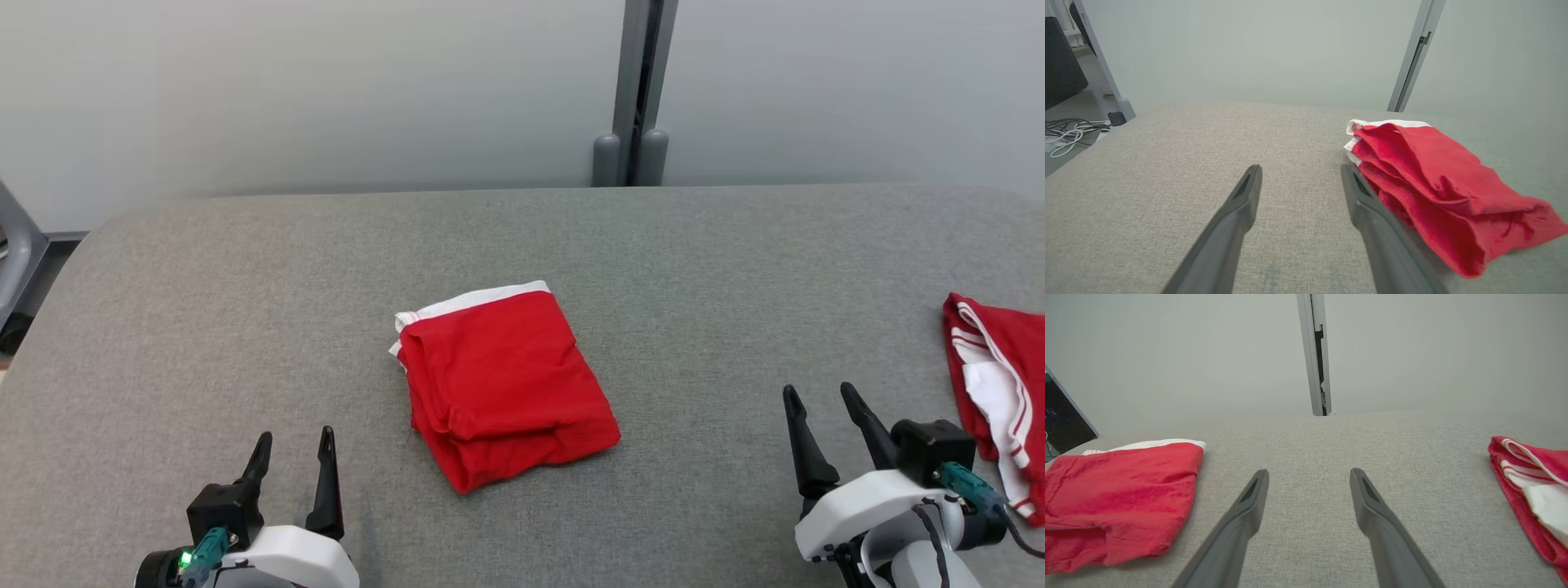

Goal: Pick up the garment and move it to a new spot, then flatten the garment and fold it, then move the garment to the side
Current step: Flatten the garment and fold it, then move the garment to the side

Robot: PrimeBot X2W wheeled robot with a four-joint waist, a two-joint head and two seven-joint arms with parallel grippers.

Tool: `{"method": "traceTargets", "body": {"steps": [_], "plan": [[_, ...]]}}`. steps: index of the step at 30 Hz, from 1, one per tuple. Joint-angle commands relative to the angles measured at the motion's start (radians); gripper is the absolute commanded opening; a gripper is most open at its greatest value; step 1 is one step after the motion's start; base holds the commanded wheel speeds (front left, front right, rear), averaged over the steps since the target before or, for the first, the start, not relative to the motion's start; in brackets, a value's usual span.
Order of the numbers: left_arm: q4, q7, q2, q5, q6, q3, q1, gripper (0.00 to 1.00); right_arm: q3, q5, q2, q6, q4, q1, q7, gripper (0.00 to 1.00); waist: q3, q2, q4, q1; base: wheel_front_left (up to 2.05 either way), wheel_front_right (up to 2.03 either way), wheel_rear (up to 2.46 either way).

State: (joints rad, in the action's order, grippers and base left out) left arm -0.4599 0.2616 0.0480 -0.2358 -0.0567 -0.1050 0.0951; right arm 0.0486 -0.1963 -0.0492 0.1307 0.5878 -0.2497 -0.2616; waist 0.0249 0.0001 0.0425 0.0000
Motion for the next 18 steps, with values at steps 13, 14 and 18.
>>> {"method": "traceTargets", "body": {"steps": [13, 14, 18], "plan": [[0.013, 0.004, 0.006, 0.026, 0.013, 0.038, -0.046, 1.0, 0.006, -0.04, -0.005, 0.0, -0.026, 0.074, -0.004, 1.0, -0.047, -0.0001, -0.032, 0.0, 0.0, 0.0, 0.0], [0.013, 0.004, 0.006, 0.024, 0.012, 0.036, -0.044, 1.0, 0.005, -0.039, -0.005, 0.0, -0.026, 0.072, -0.004, 1.0, -0.044, -0.0001, -0.028, 0.0, 0.0, 0.0, 0.0], [0.019, 0.004, 0.006, 0.019, 0.019, 0.023, -0.033, 1.0, 0.026, -0.047, -0.004, 0.0, -0.013, 0.054, -0.004, 1.0, -0.022, -0.0001, -0.002, 0.0, 0.0, 0.0, 0.0]]}}
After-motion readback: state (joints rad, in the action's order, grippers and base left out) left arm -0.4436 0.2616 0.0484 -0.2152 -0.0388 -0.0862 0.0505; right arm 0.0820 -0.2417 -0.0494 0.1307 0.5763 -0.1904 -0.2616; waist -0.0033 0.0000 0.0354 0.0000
